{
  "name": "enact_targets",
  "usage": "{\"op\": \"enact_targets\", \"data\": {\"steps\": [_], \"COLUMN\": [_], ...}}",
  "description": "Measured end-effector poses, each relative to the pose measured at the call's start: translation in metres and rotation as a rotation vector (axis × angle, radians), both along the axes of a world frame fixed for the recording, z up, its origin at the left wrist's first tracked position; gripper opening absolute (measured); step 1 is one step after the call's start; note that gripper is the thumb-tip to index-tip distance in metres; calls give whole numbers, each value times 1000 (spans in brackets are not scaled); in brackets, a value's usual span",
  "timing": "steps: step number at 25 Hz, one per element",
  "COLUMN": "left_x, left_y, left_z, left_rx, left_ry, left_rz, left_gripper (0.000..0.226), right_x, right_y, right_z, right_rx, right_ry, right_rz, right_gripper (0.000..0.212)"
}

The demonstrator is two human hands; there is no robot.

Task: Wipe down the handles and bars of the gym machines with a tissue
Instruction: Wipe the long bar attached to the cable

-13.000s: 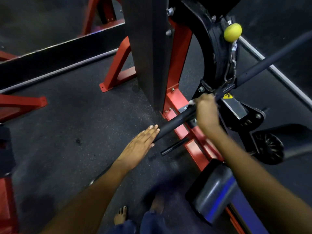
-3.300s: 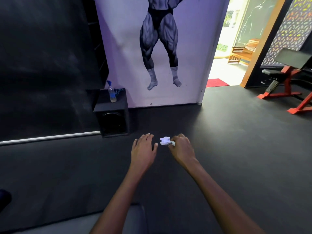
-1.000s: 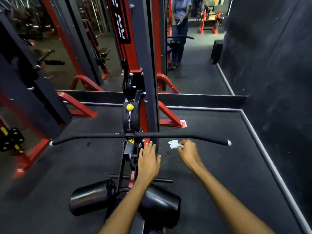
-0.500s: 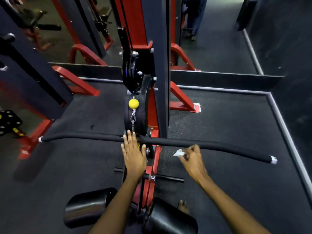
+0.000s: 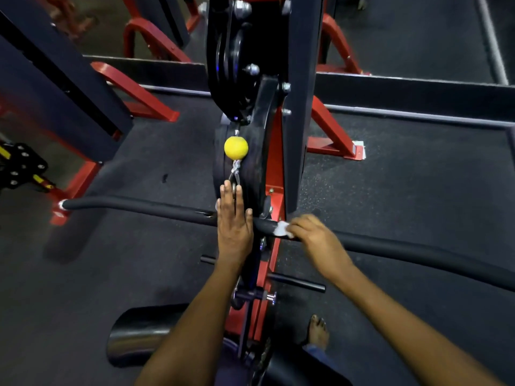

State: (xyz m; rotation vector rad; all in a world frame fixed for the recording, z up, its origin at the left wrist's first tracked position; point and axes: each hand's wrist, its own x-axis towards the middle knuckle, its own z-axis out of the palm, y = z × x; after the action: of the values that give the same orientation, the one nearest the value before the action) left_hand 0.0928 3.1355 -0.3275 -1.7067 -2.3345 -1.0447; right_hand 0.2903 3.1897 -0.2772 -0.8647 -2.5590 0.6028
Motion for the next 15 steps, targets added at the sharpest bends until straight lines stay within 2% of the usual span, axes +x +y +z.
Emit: {"op": "enact_targets", "data": {"steps": [2,3,5,8,10,13,15], "left_x": [0,0,-4,-6,-6,-4,-5], "left_y": [1,3,3,1,0,2,3], "left_z": [-1,-1,-3,-5,-5,-8,-8], "left_rx": [18,21,22,26,18,22,26], "left_ry": [-19,-29,-24,-1,-18,-3,-4], "left_rz": [-3,-7,-30,-63,-66,-35,-26], "left_gripper": [65,66,64,60,59,62,66], "right_x": [19,10,-37,-71,-27,53,45], "right_y": [-5,-9,-12,-5,-2,-18,-20], "right_z": [-3,-3,-6,-5,-12,-6,-6], "right_rx": [31,23,-61,-107,13,52,65], "right_ry": [16,37,51,19,7,68,110], "right_rz": [-138,-173,-122,19,29,-96,-141], "right_gripper": [32,25,13,14,17,21,28]}}
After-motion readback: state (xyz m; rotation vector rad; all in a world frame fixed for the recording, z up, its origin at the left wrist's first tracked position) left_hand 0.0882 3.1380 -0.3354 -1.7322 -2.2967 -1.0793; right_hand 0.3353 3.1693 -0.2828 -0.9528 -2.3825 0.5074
